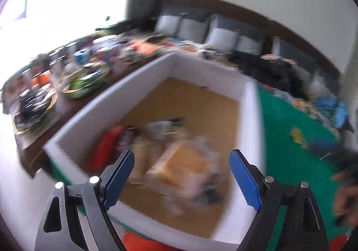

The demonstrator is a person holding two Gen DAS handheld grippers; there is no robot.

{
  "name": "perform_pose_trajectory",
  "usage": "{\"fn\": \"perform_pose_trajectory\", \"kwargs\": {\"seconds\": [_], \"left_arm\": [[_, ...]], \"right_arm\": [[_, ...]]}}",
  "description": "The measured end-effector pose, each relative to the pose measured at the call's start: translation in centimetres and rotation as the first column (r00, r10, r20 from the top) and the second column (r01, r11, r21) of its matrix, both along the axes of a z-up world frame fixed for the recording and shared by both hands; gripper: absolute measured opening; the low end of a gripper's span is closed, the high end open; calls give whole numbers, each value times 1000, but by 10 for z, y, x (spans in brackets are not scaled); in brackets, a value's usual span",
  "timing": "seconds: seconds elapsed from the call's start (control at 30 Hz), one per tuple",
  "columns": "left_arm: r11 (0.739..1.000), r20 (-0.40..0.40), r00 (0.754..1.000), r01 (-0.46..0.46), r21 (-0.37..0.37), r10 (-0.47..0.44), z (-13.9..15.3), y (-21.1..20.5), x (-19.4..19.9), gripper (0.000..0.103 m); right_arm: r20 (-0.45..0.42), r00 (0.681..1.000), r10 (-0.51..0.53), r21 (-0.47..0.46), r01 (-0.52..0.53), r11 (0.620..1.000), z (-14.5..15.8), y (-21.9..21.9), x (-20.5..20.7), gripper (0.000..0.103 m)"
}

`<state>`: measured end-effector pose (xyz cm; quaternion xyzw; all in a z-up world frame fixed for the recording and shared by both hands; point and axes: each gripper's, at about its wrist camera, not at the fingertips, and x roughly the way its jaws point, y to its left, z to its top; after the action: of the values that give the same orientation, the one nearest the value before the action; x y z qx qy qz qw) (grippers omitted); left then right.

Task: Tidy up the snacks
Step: 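Carry the Snickers bar and bread loaf into the white box and open both tools, then move the left tool back over the remaining packets on the sheet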

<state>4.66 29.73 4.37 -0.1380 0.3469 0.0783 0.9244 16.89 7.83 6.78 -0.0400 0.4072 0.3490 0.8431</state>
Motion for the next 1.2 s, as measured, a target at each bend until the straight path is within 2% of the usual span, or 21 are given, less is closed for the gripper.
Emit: {"fn": "perform_pose_trajectory", "kwargs": {"seconds": [0.03, 0.07, 0.1, 0.17, 0.2, 0.27, 0.33, 0.43, 0.5, 0.6, 0.73, 0.87, 1.03, 1.2], "left_arm": [[999, 14, 999, 45, -14, -45, 5, -18, 1, 87], [996, 24, 996, 90, -27, -89, 8, -33, 3, 88], [987, 38, 988, 154, -43, -152, 12, -56, 4, 90], [970, 51, 971, 235, -54, -233, 14, -87, 8, 95], [958, 55, 959, 282, -62, -279, 13, -107, 11, 100], [928, 46, 932, 361, -88, -359, 7, -145, 21, 101], [903, -7, 907, 417, -103, -420, -14, -184, 39, 101], [891, -107, 886, 441, -110, -452, -56, -225, 63, 101], [893, -176, 876, 430, -134, -449, -81, -244, 80, 101], [901, -219, 875, 412, -134, -432, -102, -261, 93, 101], [902, -247, 868, 421, -97, -431, -111, -274, 114, 101], [892, -224, 864, 445, -74, -450, -110, -280, 146, 101], [886, -163, 872, 461, -46, -462, -97, -293, 213, 101], [875, -183, 858, 483, -29, -479, -100, -319, 272, 101]], "right_arm": [[49, 998, -42, -82, 46, 996, -21, -30, -5, 78], [62, 995, -75, -133, 82, 988, -36, -48, -7, 78], [57, 991, -125, -189, 134, 973, -56, -78, -8, 78], [38, 977, -208, -237, 211, 948, -82, -128, -13, 78], [32, 969, -246, -244, 246, 938, -90, -149, -16, 78], [40, 942, -333, -256, 332, 908, -106, -201, -25, 78], [58, 917, -394, -260, 395, 881, -112, -238, -32, 78], [96, 885, -457, -262, 465, 846, -120, -274, -38, 78], [112, 867, -486, -253, 498, 830, -123, -286, -39, 78], [114, 846, -520, -210, 533, 820, -124, -296, -47, 78], [81, 850, -521, -201, 526, 826, -129, -298, -54, 78], [85, 861, -501, -230, 507, 831, -131, -292, -50, 82], [74, 866, -494, -224, 497, 838, -133, -296, -48, 86], [74, 867, -493, -223, 497, 839, -134, -295, -49, 86]]}}
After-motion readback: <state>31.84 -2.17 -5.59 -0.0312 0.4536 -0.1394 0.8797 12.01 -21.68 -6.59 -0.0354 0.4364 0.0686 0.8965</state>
